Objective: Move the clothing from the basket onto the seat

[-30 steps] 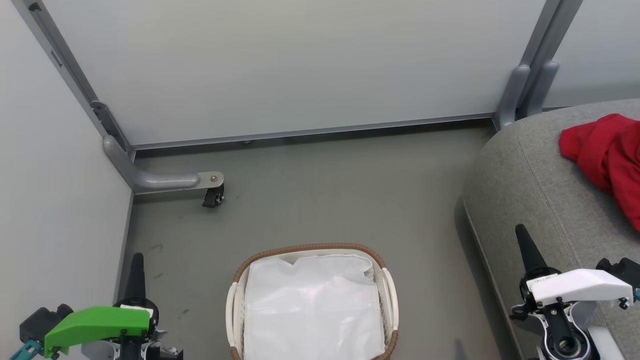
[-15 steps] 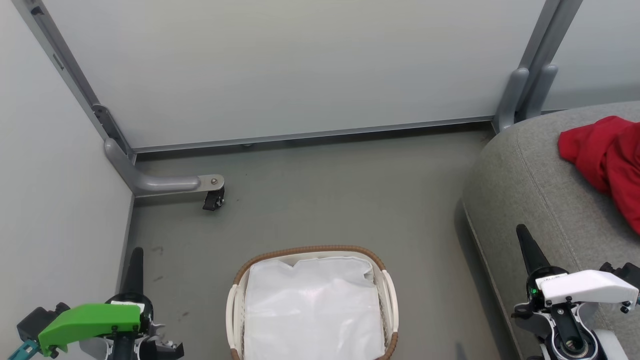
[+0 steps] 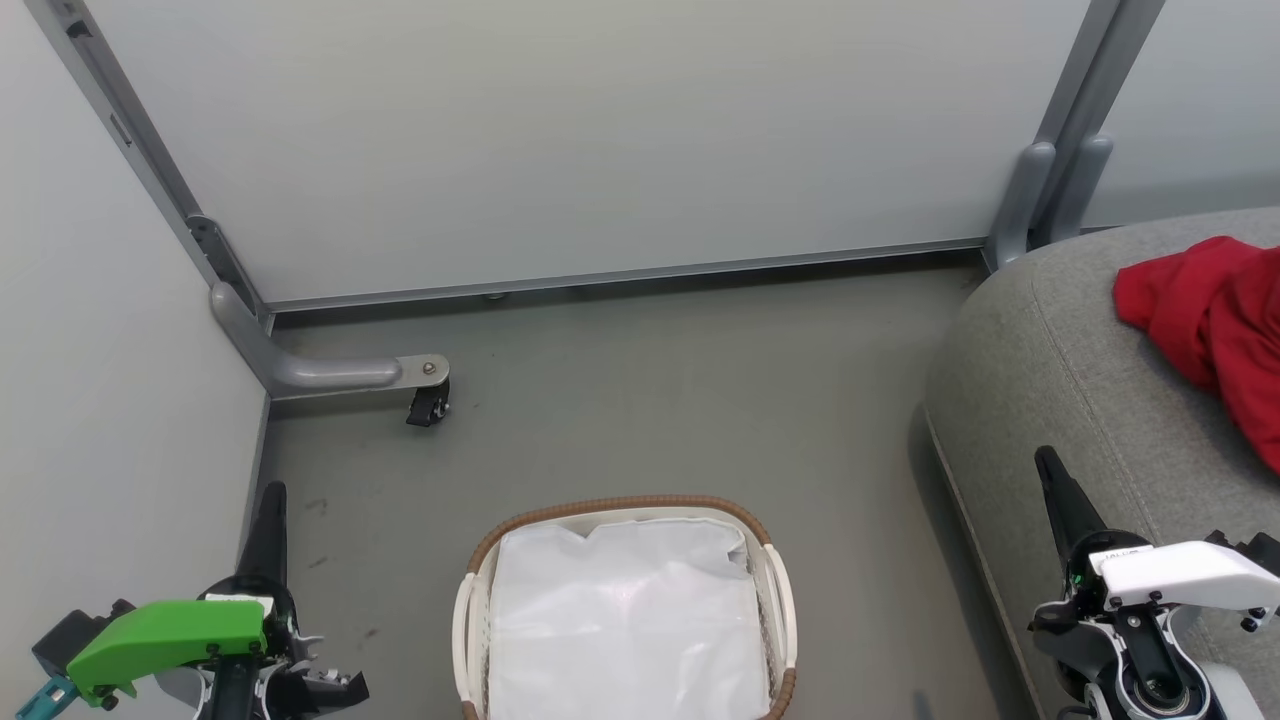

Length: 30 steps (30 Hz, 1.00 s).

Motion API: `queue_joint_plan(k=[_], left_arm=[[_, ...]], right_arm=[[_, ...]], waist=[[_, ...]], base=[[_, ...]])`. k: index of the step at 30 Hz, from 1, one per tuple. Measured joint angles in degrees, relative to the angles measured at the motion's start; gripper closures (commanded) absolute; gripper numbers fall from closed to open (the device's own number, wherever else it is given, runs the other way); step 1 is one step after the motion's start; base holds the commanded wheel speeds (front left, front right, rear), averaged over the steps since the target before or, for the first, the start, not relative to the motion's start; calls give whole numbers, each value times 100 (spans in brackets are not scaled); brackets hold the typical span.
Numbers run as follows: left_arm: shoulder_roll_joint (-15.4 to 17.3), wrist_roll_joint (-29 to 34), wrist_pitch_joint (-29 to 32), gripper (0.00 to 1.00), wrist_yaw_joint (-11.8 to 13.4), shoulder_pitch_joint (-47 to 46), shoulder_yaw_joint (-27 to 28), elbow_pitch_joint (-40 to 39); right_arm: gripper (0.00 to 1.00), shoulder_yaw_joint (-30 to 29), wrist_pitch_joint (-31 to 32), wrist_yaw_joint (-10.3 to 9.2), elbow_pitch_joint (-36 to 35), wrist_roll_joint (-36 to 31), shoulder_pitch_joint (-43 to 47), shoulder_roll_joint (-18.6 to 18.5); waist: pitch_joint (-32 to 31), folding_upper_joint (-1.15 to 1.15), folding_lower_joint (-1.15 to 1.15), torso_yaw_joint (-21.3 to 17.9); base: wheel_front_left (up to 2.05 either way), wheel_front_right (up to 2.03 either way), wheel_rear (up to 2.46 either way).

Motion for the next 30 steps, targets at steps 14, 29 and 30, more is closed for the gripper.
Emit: queue_joint_plan(k=[14,29,30], left_arm=[[4,-593,167,100,-1,-25,43,-68],[5,-849,224,100,-1,-57,65,-112],[5,-849,224,100,-1,-57,65,-112]], right_arm=[[100,-48,167,-1,-68,632,21,-5],[100,-70,232,-1,-94,913,26,-8],[100,-70,232,-1,-94,913,26,-8]], waist=[[-54,0,0,-2],[-79,0,0,-3],[-79,0,0,-3]], base=[[0,0,0],[0,0,0],[0,0,0]])
